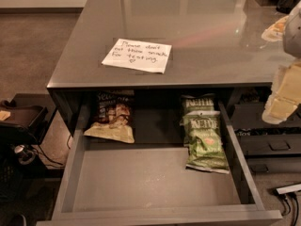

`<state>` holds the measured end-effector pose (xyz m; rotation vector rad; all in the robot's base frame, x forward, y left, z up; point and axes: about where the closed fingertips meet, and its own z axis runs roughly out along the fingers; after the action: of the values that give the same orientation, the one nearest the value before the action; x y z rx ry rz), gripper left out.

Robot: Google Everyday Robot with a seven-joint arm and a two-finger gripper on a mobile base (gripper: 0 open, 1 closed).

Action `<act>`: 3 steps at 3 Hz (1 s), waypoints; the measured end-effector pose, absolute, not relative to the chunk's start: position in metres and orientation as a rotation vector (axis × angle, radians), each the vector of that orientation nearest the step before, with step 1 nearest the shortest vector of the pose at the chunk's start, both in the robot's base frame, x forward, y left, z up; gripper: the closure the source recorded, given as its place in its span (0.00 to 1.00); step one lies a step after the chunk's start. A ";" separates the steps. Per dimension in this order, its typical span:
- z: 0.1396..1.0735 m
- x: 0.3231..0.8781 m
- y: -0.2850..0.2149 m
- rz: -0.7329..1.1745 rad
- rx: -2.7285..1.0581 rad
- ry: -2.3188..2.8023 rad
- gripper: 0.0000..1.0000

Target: Pick green jalapeno chip bag from top drawer and place on counter

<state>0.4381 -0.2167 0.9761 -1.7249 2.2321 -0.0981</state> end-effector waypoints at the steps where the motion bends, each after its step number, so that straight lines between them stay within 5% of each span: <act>1: 0.976 0.438 -0.217 -0.098 -1.725 2.232 0.00; 3: 0.922 0.439 -0.199 -0.026 -1.651 2.136 0.00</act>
Offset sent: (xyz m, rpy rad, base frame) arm 0.0062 0.0143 -0.0569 0.1262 -0.0995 -0.0081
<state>0.4391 -0.1993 0.9223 -1.6515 2.1357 -0.0256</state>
